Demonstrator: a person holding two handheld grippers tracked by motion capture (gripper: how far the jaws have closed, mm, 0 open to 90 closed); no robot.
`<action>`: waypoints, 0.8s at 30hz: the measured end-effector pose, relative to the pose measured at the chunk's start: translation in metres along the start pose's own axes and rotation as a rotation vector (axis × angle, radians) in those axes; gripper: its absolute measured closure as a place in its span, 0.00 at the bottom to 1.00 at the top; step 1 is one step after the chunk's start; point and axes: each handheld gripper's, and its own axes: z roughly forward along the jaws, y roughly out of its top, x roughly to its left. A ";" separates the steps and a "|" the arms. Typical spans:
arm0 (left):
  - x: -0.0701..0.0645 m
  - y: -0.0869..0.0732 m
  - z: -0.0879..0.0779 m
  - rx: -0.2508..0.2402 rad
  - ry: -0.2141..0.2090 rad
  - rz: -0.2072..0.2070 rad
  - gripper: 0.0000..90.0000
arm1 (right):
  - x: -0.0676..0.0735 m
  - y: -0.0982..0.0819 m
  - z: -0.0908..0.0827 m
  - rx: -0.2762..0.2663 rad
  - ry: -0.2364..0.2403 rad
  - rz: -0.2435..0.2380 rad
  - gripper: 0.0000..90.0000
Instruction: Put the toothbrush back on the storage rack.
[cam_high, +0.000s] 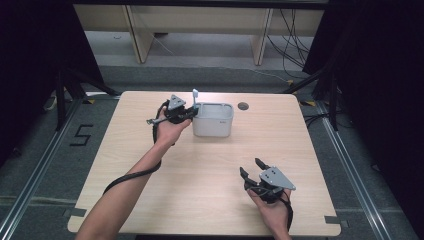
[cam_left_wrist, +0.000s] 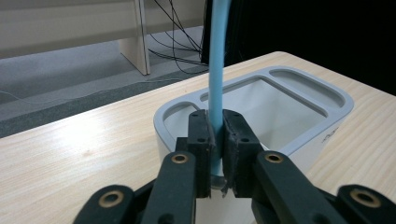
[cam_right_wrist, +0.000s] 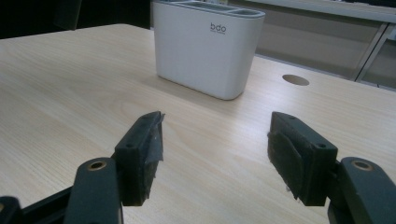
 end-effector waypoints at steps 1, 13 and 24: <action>0.000 0.000 -0.001 -0.004 0.001 -0.005 0.89 | 0.000 0.000 0.000 0.000 0.000 0.000 0.41; -0.002 0.004 -0.013 -0.019 0.024 -0.022 0.58 | -0.001 0.000 0.000 -0.008 -0.013 -0.019 0.41; -0.006 -0.005 -0.031 -0.002 0.013 0.023 0.49 | 0.000 0.000 0.000 -0.005 -0.010 -0.018 0.41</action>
